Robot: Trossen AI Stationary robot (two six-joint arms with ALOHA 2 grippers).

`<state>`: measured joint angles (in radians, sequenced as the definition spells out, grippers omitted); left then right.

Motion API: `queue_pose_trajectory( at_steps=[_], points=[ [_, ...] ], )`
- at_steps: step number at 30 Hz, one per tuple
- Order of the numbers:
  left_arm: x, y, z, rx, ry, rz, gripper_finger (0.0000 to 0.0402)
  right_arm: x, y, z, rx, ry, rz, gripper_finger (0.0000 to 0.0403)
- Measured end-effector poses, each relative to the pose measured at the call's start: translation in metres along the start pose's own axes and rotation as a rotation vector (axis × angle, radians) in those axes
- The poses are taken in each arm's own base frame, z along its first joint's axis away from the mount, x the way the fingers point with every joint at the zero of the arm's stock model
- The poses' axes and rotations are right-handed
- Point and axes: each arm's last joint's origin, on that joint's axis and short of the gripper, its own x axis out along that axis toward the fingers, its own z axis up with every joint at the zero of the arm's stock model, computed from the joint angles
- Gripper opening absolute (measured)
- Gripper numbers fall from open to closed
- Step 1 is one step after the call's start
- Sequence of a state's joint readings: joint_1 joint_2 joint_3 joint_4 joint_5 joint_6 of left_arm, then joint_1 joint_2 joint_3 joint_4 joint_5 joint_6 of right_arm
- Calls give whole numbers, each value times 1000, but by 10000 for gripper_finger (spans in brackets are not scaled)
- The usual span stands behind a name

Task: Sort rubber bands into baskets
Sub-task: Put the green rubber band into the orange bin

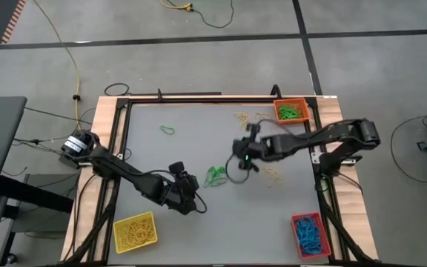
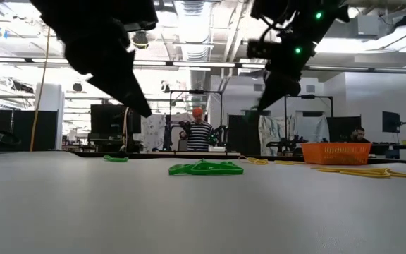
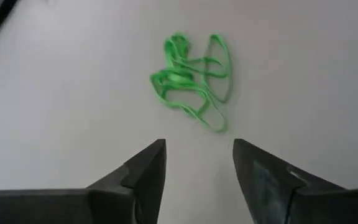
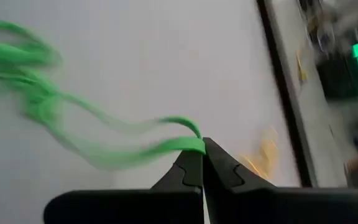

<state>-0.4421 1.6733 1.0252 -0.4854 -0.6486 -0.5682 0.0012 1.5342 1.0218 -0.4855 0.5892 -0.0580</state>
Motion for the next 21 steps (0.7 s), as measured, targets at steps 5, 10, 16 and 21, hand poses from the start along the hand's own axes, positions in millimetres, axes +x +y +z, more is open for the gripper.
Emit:
queue_pose_trajectory(
  at_steps=[5,10,16,21],
  points=[
    [-10,-11,-7,-24,-1,-42,178,5,-54,-16,129,119,-84,21],
    [-20,-23,-15,-46,-11,-79,178,7,-107,-39,264,219,-163,21],
    [-30,-32,-20,-74,-43,-101,178,12,-158,-71,427,337,-221,21],
    [-34,-36,-23,-91,-63,-97,178,19,-184,-99,527,464,-272,21]
  ],
)
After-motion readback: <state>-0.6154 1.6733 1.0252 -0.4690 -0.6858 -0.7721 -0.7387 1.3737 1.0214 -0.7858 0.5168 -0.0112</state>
